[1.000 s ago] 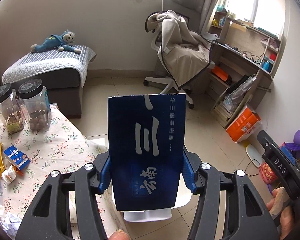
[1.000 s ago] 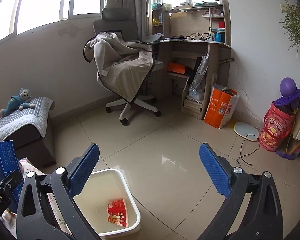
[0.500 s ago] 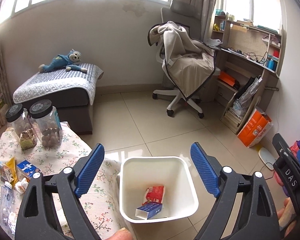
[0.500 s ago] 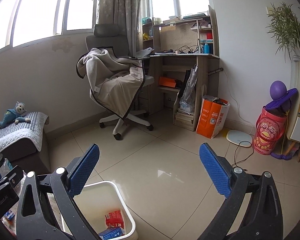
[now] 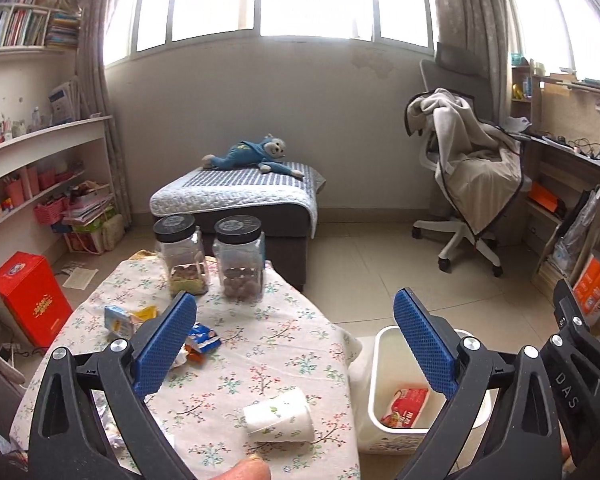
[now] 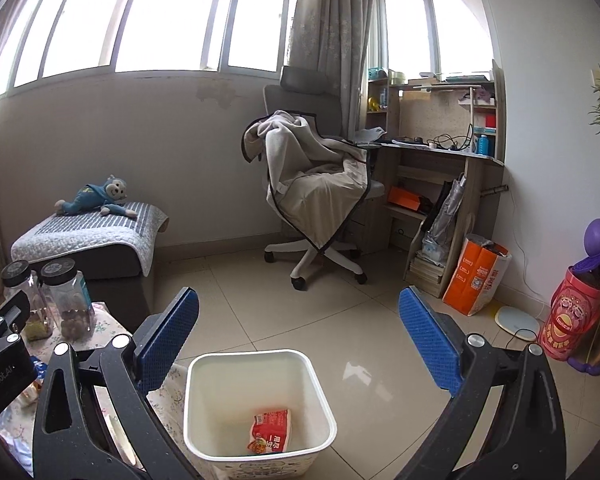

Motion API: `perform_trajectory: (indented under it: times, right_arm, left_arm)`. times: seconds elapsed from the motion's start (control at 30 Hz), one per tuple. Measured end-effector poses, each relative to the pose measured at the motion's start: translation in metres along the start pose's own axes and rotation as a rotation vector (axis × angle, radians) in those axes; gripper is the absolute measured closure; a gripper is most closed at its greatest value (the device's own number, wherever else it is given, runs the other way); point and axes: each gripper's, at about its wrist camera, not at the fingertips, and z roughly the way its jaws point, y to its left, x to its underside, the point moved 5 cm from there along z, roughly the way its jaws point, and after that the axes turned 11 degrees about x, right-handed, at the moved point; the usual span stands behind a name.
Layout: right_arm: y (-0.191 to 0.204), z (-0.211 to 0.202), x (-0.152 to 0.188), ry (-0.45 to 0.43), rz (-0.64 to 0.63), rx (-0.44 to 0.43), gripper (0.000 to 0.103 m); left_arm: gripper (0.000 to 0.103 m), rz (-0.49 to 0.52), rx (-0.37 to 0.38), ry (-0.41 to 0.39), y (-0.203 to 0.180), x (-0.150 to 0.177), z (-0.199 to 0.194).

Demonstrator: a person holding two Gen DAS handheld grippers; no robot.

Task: Collect trash
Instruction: 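Grasp the crumpled blue paper with the left gripper while the right gripper grasps the orange peel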

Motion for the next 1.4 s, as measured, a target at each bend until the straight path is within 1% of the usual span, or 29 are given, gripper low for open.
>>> perform_trajectory:
  times: [0.13,0.23,0.3,0.33,0.4,0.47,0.5,0.6,0.63,0.7,0.73,0.8,0.83,0.9,1.0,1.1,1.17,1.23,1.3,1.33,1.37,1.4]
  right_arm:
    - [0.033,-0.028,0.009,-0.016,-0.065,-0.097,0.007]
    - [0.060,-0.048,0.020,-0.016,-0.126,-0.173,0.007]
    - [0.077,-0.059,0.028,-0.015,-0.178,-0.215,0.007]
    - [0.086,-0.063,0.033,-0.013,-0.210,-0.231,0.007]
    - [0.101,-0.069,0.043,-0.005,-0.266,-0.256,0.007]
    - [0.113,-0.072,0.051,0.019,-0.316,-0.289,0.007]
    - [0.120,-0.074,0.055,0.035,-0.339,-0.302,0.007]
    - [0.133,-0.073,0.062,0.087,-0.371,-0.337,0.007]
    - [0.137,-0.073,0.064,0.103,-0.372,-0.344,0.007]
    - [0.144,-0.072,0.067,0.137,-0.378,-0.362,0.007]
    - [0.146,-0.071,0.067,0.156,-0.380,-0.378,0.007]
    - [0.155,-0.070,0.075,0.215,-0.397,-0.434,0.007]
    - [0.160,-0.071,0.081,0.243,-0.414,-0.464,0.007]
    - [0.169,-0.074,0.093,0.273,-0.450,-0.490,0.007]
    - [0.174,-0.079,0.101,0.255,-0.501,-0.496,0.007]
    - [0.176,-0.082,0.105,0.245,-0.538,-0.531,0.007]
    - [0.177,-0.084,0.110,0.245,-0.570,-0.567,0.007]
    - [0.181,-0.088,0.118,0.254,-0.610,-0.620,0.007]
    - [0.187,-0.094,0.130,0.303,-0.655,-0.713,0.007]
    - [0.191,-0.099,0.138,0.330,-0.680,-0.768,0.007]
    - [0.195,-0.105,0.145,0.350,-0.709,-0.820,0.007]
    - [0.200,-0.114,0.154,0.359,-0.742,-0.866,0.007]
  left_arm:
    - [0.007,-0.040,-0.093,0.041,0.041,0.021,-0.019]
    - [0.007,-0.103,-0.156,0.107,0.075,0.045,-0.027]
    - [0.007,-0.170,-0.169,0.176,0.099,0.065,-0.029]
    - [0.007,-0.186,-0.178,0.214,0.109,0.076,-0.029]
    - [0.007,-0.183,-0.207,0.287,0.127,0.098,-0.028]
    - [0.007,-0.182,-0.223,0.377,0.145,0.122,-0.025]
    - [0.007,-0.198,-0.219,0.429,0.154,0.136,-0.023]
    - [0.007,-0.284,-0.142,0.628,0.178,0.181,-0.011]
    - [0.007,-0.298,-0.127,0.680,0.185,0.194,-0.007]
    - [0.007,-0.305,-0.139,0.724,0.196,0.209,-0.004]
    - [0.007,-0.285,-0.130,0.750,0.199,0.214,-0.001]
    - [0.007,-0.251,-0.074,0.805,0.199,0.221,0.002]
    - [0.007,-0.240,-0.052,0.820,0.201,0.221,0.003]
    - [0.007,-0.174,-0.032,0.808,0.204,0.213,0.006]
    - [0.007,0.011,-0.013,0.784,0.198,0.199,0.017]
    - [0.007,0.144,0.007,0.762,0.188,0.190,0.030]
    - [0.008,0.203,0.009,0.759,0.185,0.188,0.040]
    - [0.012,0.229,0.017,0.768,0.189,0.190,0.052]
    - [0.026,0.211,0.034,0.781,0.193,0.194,0.062]
    - [0.029,0.188,0.050,0.789,0.196,0.196,0.066]
    - [0.038,0.170,0.064,0.795,0.198,0.198,0.069]
    - [0.053,0.156,0.079,0.805,0.199,0.201,0.072]
